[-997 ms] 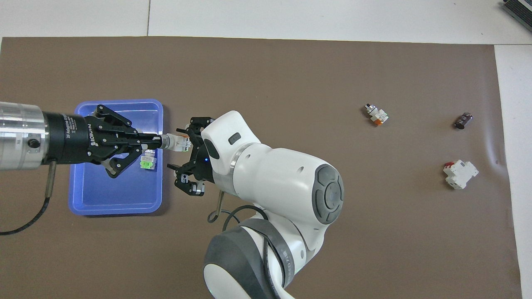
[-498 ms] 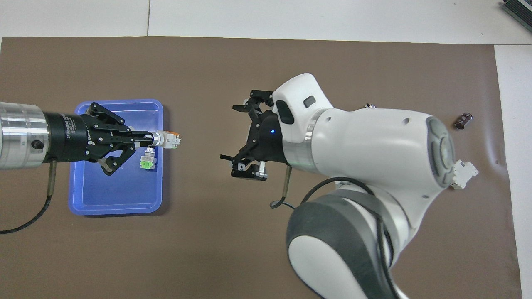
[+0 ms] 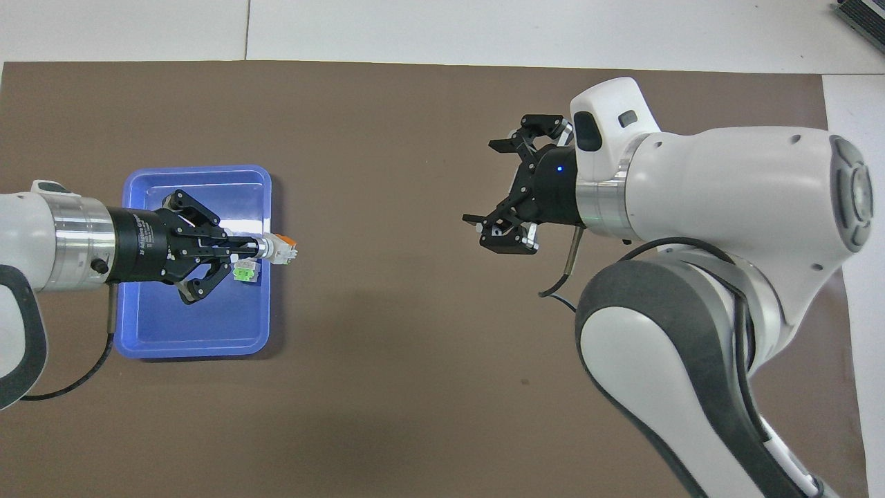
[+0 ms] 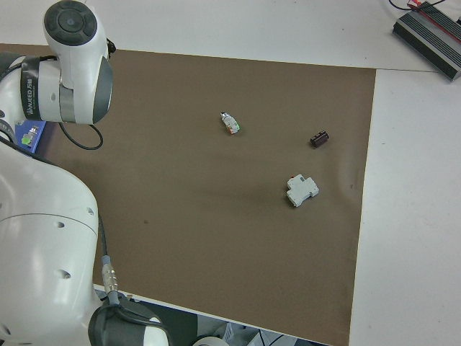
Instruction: Turn and place switch with both arms
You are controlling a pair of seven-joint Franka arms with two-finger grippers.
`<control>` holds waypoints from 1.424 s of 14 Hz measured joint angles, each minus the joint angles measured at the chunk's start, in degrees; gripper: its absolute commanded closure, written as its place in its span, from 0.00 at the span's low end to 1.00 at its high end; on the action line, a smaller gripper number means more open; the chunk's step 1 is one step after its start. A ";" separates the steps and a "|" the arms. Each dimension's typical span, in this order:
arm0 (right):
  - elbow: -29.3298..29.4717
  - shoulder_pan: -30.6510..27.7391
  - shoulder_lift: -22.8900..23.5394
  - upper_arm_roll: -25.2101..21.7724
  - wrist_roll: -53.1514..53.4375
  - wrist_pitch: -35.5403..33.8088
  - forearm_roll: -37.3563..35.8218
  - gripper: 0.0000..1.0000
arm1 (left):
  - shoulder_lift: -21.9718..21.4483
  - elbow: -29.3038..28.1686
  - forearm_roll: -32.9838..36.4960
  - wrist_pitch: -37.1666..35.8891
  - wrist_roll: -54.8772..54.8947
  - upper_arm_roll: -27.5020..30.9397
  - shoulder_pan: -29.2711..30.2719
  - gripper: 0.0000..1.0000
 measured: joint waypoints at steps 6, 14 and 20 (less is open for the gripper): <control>-0.12 -1.78 0.23 -5.88 26.20 -0.07 -20.04 0.00 | 0.59 -7.51 6.46 1.62 27.54 0.17 2.62 1.00; 1.65 -1.75 -4.70 -19.70 36.00 -13.84 -24.06 0.00 | 4.28 -7.60 16.95 1.61 46.65 -0.09 9.10 1.00; 10.95 -1.72 -7.56 -20.84 47.66 -37.11 -24.08 0.00 | 7.44 -2.95 21.02 -1.19 59.35 0.54 9.16 1.00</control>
